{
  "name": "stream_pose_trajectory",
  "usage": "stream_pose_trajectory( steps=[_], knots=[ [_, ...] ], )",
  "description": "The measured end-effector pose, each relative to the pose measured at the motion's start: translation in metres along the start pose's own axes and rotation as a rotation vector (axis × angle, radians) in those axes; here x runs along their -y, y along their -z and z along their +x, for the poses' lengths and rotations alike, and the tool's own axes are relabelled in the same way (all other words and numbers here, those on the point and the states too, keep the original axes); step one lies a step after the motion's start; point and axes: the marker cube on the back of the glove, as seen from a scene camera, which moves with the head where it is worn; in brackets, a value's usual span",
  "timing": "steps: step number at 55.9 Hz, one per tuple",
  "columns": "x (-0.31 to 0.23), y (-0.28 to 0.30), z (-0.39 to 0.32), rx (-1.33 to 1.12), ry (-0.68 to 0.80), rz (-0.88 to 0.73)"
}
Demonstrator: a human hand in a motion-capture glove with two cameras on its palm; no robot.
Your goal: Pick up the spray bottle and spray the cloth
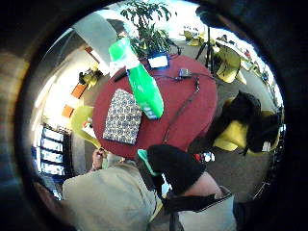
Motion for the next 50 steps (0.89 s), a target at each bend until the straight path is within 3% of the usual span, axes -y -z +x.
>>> stream_pose_trajectory(
  steps=[22,40,50],
  knots=[
    [0.002,0.0,-0.004,0.121,0.004,0.032],
    [0.046,-0.053,-0.09,0.832,-0.021,-0.042],
    [0.084,-0.071,-0.126,1.053,-0.078,0.061]
  ],
)
